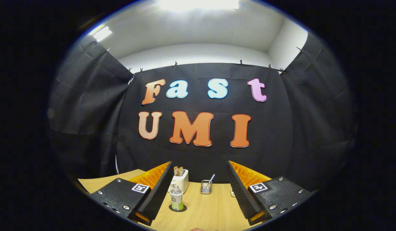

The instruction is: Take the bottle from table, then pour the juice into the cup, finally place the bottle on the coaster

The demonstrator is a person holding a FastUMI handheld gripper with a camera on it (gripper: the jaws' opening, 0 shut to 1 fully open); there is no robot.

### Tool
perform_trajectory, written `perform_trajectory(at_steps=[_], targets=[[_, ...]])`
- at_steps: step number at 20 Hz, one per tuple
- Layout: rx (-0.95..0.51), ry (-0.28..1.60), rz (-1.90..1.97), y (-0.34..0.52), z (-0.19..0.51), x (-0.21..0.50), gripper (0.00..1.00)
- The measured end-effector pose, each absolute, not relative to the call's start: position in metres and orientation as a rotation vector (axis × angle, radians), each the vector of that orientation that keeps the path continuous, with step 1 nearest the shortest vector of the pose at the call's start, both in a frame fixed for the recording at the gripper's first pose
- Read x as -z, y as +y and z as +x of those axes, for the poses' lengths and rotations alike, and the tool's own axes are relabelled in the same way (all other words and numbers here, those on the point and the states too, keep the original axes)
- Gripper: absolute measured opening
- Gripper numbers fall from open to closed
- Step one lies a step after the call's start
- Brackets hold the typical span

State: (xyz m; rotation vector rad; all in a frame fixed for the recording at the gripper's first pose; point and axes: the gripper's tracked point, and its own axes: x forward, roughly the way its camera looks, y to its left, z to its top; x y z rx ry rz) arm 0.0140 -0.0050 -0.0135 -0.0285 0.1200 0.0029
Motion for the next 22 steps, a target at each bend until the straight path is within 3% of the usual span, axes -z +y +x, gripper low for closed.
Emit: perform_trajectory(at_steps=[22], targets=[[0.011,0.153,-0.076,-0.001,0.005,0.018,0.98]])
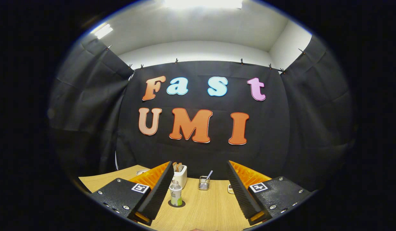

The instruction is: Take the bottle from table, then pour the juice into the cup, finally place the bottle on the coaster

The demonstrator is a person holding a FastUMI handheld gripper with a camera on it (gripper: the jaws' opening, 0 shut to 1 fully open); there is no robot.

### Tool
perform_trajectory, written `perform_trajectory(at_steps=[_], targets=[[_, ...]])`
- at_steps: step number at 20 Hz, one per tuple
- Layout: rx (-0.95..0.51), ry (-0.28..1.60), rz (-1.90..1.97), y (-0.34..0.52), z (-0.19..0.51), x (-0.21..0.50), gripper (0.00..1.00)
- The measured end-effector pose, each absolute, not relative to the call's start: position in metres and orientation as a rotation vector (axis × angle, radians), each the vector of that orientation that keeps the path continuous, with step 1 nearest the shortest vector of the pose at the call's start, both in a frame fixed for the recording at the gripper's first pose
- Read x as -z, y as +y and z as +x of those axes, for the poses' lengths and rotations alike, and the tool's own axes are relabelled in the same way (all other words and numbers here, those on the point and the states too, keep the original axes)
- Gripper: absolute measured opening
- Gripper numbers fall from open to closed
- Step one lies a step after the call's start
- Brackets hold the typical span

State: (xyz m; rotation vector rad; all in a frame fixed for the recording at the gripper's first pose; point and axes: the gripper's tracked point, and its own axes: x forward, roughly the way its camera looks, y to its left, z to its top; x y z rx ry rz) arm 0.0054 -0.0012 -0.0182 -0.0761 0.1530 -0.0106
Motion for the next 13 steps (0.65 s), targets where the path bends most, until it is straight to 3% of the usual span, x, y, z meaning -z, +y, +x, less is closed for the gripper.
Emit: perform_trajectory(at_steps=[13], targets=[[0.097,0.23,-0.03,-0.024,0.016,0.049,0.98]])
